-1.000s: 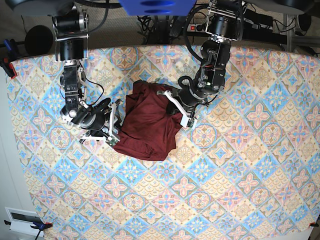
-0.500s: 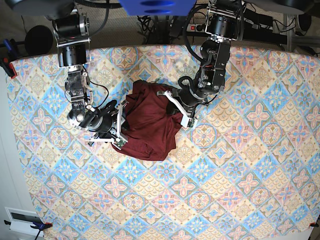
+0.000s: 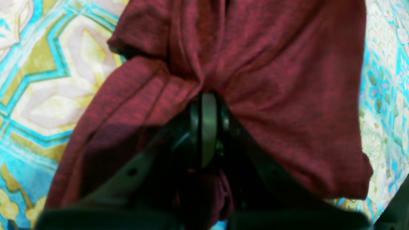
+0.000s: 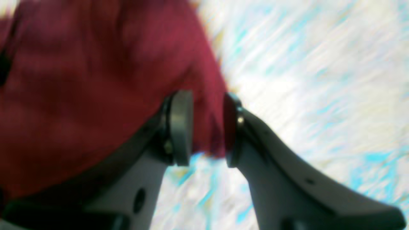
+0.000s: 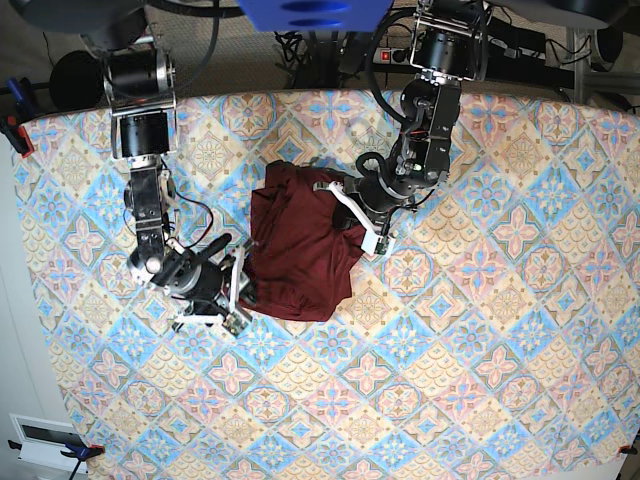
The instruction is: Layout the t-shirt on the table in an organized manner, then fold the t-shirt properly
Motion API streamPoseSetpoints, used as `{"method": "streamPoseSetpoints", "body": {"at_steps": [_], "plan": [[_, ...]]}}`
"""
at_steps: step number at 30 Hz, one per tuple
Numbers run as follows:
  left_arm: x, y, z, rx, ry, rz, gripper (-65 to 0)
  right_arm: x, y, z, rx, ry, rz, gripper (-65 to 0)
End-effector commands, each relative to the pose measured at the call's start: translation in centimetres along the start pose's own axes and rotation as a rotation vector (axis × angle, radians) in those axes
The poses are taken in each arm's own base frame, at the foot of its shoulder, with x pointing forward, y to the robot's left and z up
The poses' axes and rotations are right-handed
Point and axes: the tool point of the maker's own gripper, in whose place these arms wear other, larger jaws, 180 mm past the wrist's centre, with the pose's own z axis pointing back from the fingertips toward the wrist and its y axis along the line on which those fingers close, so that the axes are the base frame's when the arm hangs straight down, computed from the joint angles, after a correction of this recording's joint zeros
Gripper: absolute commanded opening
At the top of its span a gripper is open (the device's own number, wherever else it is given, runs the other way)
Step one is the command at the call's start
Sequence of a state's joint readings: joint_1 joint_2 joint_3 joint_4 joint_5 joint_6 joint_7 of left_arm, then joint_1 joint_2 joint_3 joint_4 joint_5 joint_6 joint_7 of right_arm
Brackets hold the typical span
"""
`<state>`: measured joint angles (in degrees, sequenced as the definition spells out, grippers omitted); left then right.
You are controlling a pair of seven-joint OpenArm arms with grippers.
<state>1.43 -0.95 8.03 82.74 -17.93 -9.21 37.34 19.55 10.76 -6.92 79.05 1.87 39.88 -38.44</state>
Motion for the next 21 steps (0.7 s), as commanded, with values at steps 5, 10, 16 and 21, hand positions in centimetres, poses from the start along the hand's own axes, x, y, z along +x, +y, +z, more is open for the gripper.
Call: {"method": "streamPoseSetpoints", "body": {"at_steps": [5,10,16,21], "plan": [[-0.2,0.7,0.1,0.033,0.019,-0.013,-64.6,-1.9,-0.3,-0.5,0.016,0.028,-0.035,-49.2],[-0.2,0.8,0.1,0.034,0.019,-0.014,-64.6,-1.0,-1.3,0.8,-0.019,0.005,0.007,-49.2],[-0.2,0.7,0.1,0.033,0.019,-0.015,-64.6,-1.8,0.4,1.9,-0.015,0.002,0.035,-48.9],[-0.1,0.7,0.1,0.033,0.018,-0.015,-64.6,-3.4,1.8,1.8,0.011,0.026,0.018,-48.8]]}}
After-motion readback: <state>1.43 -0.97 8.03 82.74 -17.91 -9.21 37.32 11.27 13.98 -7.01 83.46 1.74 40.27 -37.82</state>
